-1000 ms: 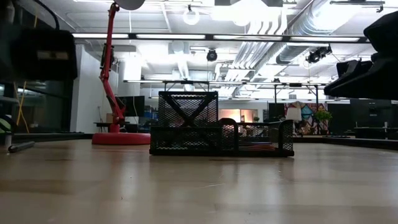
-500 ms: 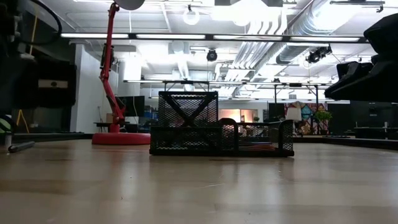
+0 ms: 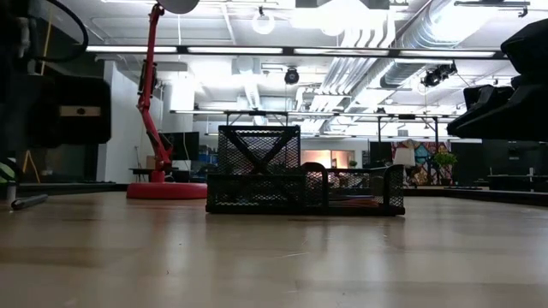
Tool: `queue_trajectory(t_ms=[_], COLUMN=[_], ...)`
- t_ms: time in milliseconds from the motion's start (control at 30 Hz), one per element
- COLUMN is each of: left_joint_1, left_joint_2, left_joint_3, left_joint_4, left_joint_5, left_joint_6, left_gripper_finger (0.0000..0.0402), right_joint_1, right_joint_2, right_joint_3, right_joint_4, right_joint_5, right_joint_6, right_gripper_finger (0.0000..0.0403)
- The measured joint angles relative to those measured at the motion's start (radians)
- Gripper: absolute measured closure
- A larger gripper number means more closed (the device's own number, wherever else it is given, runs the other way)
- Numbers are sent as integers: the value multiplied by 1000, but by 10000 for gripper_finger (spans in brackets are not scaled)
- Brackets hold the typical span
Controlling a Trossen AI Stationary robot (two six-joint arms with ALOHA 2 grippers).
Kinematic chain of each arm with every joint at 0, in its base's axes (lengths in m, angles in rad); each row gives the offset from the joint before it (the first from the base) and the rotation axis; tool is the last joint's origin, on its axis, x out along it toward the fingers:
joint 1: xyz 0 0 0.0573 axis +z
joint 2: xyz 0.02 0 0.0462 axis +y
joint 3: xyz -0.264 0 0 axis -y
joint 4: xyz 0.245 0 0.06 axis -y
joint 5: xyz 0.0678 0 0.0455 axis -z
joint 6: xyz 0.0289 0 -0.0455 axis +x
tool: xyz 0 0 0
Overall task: Pick and place office supplies into organizer
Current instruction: Put the bottom black pen into the black desk organizer
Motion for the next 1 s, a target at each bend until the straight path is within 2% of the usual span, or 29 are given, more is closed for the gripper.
queue_trajectory(t_ms=[200,367,567,733,1000], left_joint_1=[-1,0,0,0,0], left_joint_2=[15,63,114,124,124], left_joint_3=[7,7,11,11,24], left_joint_4=[-35,-3,65,75,6], left_joint_5=[-7,-56,-56,33,111], left_joint_6=[-3,-13,-14,12,25], left_gripper_finger=[229,229,229,229,229], right_joint_1=[0,0,0,0,0], right_joint_2=[0,0,0,0,0], right_joint_3=[0,0,0,0,0], right_joint_4=[0,-3,-7,-14,-15], right_joint_5=[0,0,0,0,0], right_joint_6=[-2,-1,0,0,-2], right_gripper_finger=[315,315,315,315,315])
